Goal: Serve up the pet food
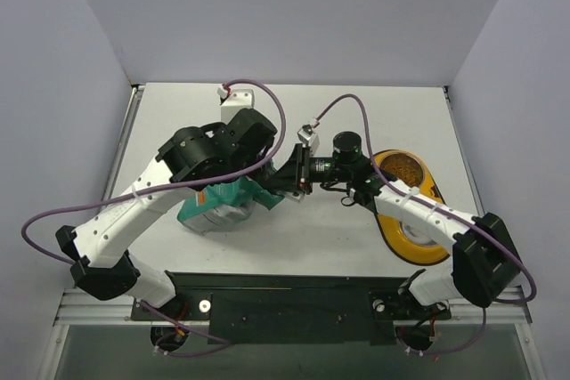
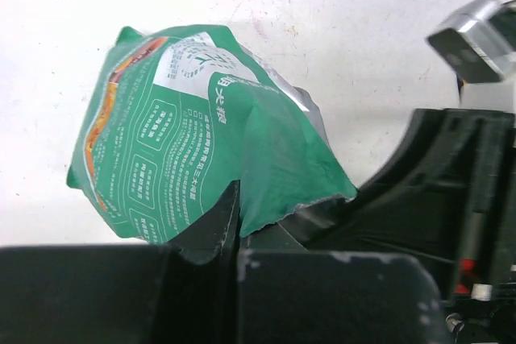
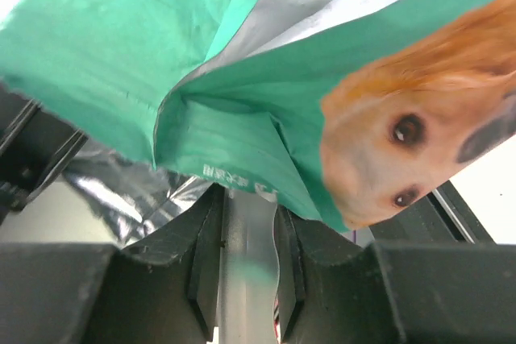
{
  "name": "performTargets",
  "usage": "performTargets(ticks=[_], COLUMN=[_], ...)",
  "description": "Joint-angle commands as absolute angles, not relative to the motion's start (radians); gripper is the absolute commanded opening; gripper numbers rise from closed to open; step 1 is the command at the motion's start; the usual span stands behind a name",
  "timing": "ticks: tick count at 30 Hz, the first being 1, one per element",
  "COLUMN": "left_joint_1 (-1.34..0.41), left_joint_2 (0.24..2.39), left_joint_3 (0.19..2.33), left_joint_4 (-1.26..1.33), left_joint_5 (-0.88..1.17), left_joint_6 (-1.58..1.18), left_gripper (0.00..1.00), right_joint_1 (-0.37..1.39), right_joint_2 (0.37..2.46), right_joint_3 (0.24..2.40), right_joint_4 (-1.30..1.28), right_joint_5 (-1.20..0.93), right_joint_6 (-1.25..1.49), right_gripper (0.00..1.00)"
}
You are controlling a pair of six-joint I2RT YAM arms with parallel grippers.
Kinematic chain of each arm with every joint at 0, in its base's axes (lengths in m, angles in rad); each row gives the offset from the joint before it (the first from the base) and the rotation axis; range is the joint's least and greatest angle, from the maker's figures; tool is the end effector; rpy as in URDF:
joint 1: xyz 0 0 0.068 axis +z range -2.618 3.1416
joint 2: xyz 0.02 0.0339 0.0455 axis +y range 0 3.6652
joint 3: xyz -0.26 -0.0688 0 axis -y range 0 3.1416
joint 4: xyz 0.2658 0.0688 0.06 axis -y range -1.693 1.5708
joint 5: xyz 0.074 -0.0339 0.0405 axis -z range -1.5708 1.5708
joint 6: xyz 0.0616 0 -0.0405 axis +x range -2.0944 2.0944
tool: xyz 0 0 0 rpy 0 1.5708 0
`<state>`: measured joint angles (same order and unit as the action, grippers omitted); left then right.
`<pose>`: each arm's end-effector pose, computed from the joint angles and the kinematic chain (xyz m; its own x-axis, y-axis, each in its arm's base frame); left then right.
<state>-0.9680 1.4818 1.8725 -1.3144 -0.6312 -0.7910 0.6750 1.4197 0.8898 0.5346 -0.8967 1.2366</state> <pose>0.1969 -0.2219 0.4305 -0.6475 -0.0717 -0.7587 0.0042 0.9952 -0.0976 0.2455 0.2582 0.2885 -0.9435 0.0001 -0.3315 -0.3315 -0.0031 0.9435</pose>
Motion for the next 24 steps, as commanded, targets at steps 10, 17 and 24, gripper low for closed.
performTargets(ticks=[10,17,24], left_joint_1=[-0.965,-0.927,-0.890], left_joint_2=[1.338,1.298,1.281], left_joint_3=[1.931,1.888,1.839], left_joint_4=[-1.043,-1.017,-0.980], left_joint_5=[-0.698,-0.664,-0.600], left_joint_6=[-0.710,-0.690,-0.701], left_gripper=[0.00,0.00,0.00], right_joint_1=[0.637,0.626,0.629], right_joint_2=[1.207,1.132,1.137], right_joint_3=[0.911,0.928,0.997], right_joint_4=[0.514,0.358,0.259], right_joint_5=[-0.888,-0.859,-0.848], right_joint_6=[1.226,1.172,1.147], right_gripper=[0.00,0.00,0.00])
